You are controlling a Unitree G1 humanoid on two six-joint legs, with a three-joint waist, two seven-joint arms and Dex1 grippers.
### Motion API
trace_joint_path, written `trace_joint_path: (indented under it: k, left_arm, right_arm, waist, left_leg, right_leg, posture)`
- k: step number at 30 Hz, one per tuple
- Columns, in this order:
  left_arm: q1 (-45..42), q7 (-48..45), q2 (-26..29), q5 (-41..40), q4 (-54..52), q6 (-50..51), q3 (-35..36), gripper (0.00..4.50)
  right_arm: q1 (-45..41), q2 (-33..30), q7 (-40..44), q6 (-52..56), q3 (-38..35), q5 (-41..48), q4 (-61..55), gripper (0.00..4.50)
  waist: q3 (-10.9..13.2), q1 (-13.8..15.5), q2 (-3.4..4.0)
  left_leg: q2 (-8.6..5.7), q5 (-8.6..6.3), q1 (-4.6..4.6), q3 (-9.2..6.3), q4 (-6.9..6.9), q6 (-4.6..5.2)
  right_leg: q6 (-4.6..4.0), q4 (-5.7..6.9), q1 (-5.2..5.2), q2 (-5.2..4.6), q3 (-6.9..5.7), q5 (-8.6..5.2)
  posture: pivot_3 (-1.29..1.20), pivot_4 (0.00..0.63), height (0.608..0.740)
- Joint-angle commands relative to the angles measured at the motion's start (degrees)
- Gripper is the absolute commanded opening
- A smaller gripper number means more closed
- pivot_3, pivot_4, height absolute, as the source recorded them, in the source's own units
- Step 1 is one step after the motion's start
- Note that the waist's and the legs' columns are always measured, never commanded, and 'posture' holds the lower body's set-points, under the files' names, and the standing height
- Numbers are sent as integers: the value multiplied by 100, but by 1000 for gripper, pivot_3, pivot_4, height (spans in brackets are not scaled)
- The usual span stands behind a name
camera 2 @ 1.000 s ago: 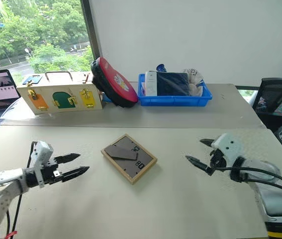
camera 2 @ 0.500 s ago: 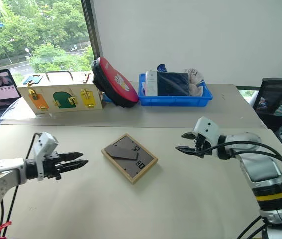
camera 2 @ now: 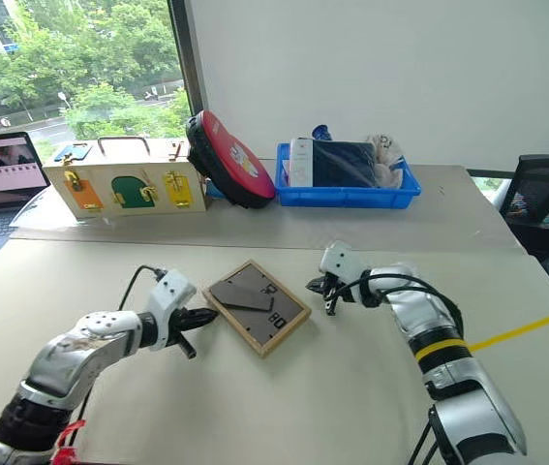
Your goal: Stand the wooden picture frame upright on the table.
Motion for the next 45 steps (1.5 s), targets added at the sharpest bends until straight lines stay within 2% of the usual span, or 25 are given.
trace_joint_path:
  k: [1,7,13,16,19,22,25,28,34,40,45]
  left_arm:
    - [-190,-157,8,209,216,-217,-77,0]
    - [-411,-616,-10,369,467,-469,-345,0]
    - [70,-654,193,443,104,-323,-214,0]
    - [470,-744,639,590,170,-503,25,0]
    - [415,-1278,1272,599,741,-965,329,0]
    - [360,-1587,1467,496,853,-1092,362,0]
    - [384,-1858,1423,238,638,-883,349,0]
    - [447,-1793,991,-24,179,-487,168,0]
    - [431,-1669,528,-193,-322,151,4,0]
    - [665,-1760,619,-404,-700,538,-38,0]
    - [768,-1745,775,-303,-601,445,-27,0]
  right_arm:
    - [663,-95,312,521,-50,421,-1329,91]
    - [1652,-362,200,1669,-63,702,-3178,91]
    - [2127,-426,-324,2086,-172,511,-3609,91]
    - [2196,-599,-632,2032,-379,342,-3426,91]
    - [2209,-910,-562,1873,-705,468,-3124,91]
    - [2043,-914,-584,1711,-811,547,-2852,91]
    - [1677,-699,-693,1364,-771,445,-2367,91]
    - [1047,-230,-806,966,-482,216,-1561,91]
    - [424,257,-793,482,-279,-7,-598,91]
    - [324,365,-710,302,-250,-29,-380,91]
    - [393,289,-652,284,-265,-63,-362,91]
  waist:
    - [-1,41,1]
    - [-2,67,2]
    - [-4,53,0]
    - [-7,33,0]
    - [-9,22,0]
    - [-11,10,1]
    - [-11,-35,0]
    - [-12,-83,2]
    - [-12,40,2]
    - [-12,39,3]
    - [-13,38,4]
  left_leg:
    - [0,0,0,0,1,0]
    - [1,-2,0,-1,10,0]
    - [1,-2,0,-1,12,0]
    - [1,-3,3,-1,11,1]
    - [2,-3,12,-1,10,1]
    - [2,-2,19,0,14,1]
    - [2,-2,18,0,14,1]
    - [2,-2,12,0,13,1]
    - [0,-5,-3,-1,13,4]
    - [1,-7,0,-1,13,6]
    - [1,-7,2,-1,12,6]
  right_leg:
    - [0,0,0,0,0,0]
    - [1,3,1,2,0,0]
    - [3,3,1,2,1,-1]
    - [2,3,1,2,1,-1]
    - [2,2,5,2,2,-1]
    - [16,1,6,1,2,-9]
    - [31,1,7,1,2,-18]
    - [25,2,6,1,3,-14]
    - [6,-2,5,0,1,-2]
    - [5,-3,5,1,1,-2]
    - [5,-2,5,1,1,-3]
  posture:
    - [0,150,717]
    - [0,150,717]
    - [0,150,717]
    - [0,150,717]
    - [0,150,717]
    - [0,150,717]
    - [0,150,717]
    - [0,150,717]
    - [0,150,717]
    - [0,150,717]
    - [0,150,717]
